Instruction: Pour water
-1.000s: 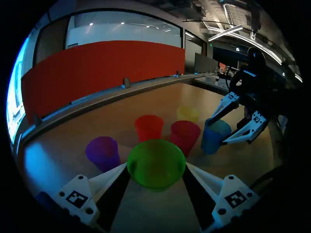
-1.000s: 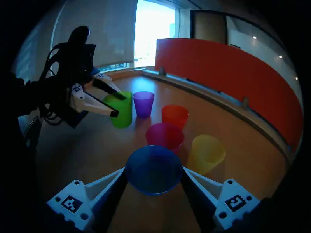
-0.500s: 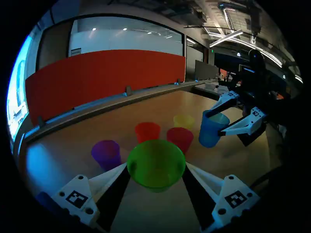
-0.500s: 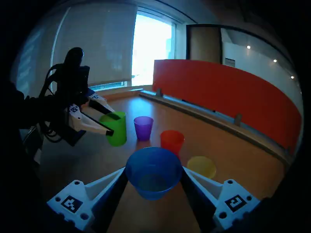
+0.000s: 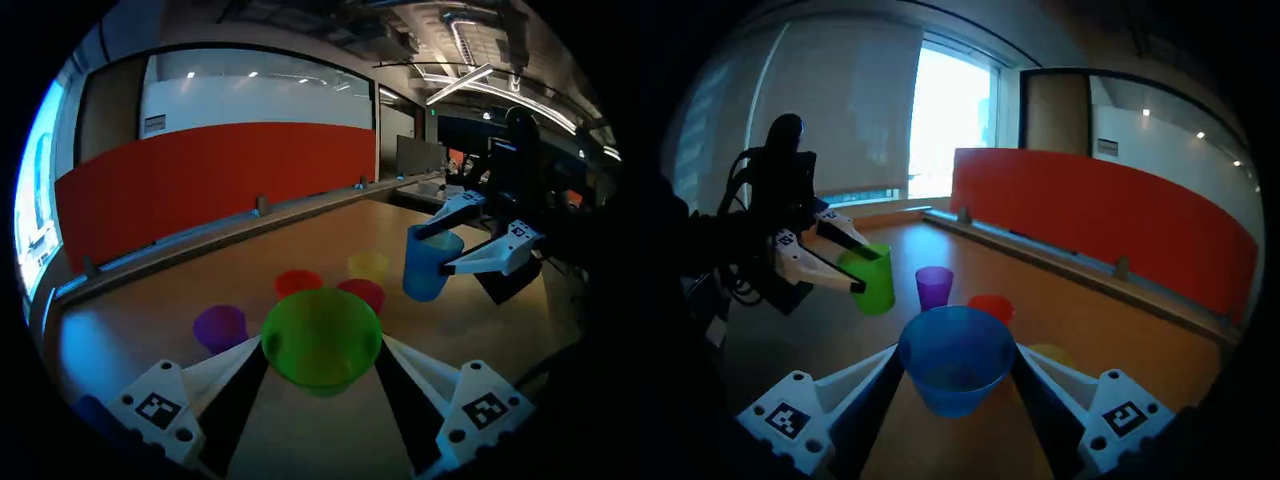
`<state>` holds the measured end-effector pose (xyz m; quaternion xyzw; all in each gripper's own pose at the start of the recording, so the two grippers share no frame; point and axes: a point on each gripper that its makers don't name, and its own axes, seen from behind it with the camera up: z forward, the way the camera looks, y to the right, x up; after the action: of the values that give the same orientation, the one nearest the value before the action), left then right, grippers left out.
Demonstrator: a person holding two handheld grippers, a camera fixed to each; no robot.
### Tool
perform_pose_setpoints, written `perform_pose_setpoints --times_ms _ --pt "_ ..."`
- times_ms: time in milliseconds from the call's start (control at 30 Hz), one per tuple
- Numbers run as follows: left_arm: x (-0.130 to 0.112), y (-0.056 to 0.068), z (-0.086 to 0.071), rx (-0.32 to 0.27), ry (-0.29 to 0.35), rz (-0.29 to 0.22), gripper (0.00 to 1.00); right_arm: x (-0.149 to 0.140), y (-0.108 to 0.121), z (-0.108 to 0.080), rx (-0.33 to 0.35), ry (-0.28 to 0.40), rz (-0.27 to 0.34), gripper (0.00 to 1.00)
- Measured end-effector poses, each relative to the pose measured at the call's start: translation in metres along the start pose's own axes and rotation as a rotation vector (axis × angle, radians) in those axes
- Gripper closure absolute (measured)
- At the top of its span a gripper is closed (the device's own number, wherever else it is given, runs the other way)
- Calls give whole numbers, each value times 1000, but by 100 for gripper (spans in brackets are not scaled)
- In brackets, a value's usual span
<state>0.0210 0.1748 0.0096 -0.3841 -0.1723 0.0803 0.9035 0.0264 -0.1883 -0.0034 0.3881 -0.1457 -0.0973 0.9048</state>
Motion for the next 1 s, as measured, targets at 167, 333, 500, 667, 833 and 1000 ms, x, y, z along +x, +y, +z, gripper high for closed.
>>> perform_pose_setpoints --times_ms 167,333,500,667,833,1000 --pt "3 2 -3 3 9 4 14 8 -2 -2 0 37 5 9" --pt "7 2 -6 4 20 -4 14 15 -3 -5 1 74 13 9" --pt "8 4 -7 3 23 -5 14 25 -2 -7 -7 112 7 9" --pt "10 6 -7 1 25 0 14 34 -4 -9 -6 153 -6 9" --pt "11 7 -7 -2 27 2 14 39 -8 -8 -3 180 -10 9" --pt "12 7 -7 0 30 7 14 44 -10 -5 -4 206 -3 9"
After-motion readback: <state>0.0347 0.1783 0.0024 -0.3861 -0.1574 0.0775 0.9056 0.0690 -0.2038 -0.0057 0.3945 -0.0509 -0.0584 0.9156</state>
